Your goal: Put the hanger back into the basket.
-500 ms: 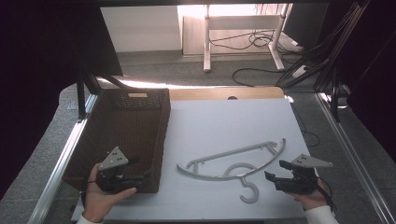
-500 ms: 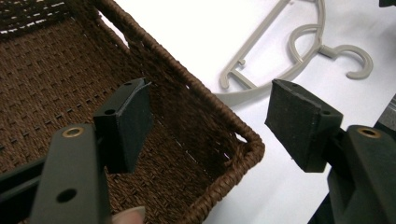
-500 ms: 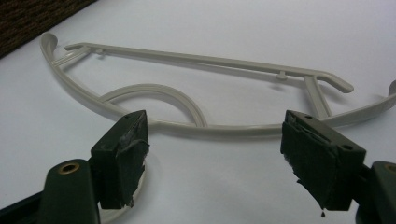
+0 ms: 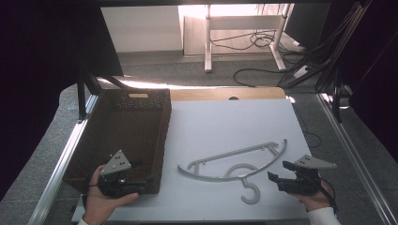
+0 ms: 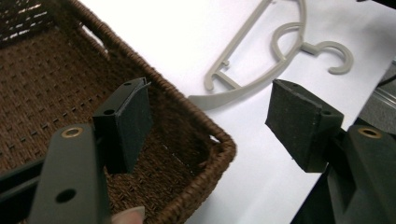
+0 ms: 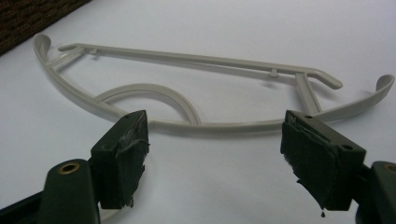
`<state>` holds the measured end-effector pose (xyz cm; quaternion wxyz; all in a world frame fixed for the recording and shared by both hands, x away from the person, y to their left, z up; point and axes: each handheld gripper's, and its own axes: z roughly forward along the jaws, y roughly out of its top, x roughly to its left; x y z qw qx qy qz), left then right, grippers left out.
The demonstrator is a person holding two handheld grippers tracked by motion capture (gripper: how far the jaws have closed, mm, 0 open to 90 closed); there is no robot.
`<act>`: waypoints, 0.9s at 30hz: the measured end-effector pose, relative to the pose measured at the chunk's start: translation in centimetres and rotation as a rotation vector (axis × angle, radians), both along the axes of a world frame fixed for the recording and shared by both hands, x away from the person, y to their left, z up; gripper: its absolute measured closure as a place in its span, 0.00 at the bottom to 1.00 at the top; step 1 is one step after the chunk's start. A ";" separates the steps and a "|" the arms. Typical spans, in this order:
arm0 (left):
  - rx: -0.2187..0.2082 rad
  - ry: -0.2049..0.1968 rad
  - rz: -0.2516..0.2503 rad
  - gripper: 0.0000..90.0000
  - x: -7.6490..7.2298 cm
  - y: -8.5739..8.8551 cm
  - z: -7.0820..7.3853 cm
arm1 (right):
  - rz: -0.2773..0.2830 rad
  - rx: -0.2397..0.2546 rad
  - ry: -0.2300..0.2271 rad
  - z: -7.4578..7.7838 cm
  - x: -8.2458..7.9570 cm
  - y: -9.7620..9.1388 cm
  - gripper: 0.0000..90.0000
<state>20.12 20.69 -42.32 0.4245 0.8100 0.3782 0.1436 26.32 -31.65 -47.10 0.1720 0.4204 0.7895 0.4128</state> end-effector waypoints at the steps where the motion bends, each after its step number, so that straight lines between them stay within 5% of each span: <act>1: -0.003 -0.001 -0.002 0.33 0.0 0.0 0.1 | -0.006 0.001 -0.001 0.1 -0.1 0.1 0.27; 12: 0.000 0.010 -0.013 0.33 0.8 -0.4 0.2 | -0.010 0.005 0.025 -0.2 0.2 -0.3 0.27; 27: 0.053 0.025 -0.089 0.36 1.7 -3.9 0.5 | -0.004 -0.009 0.028 -0.1 0.2 -0.6 0.27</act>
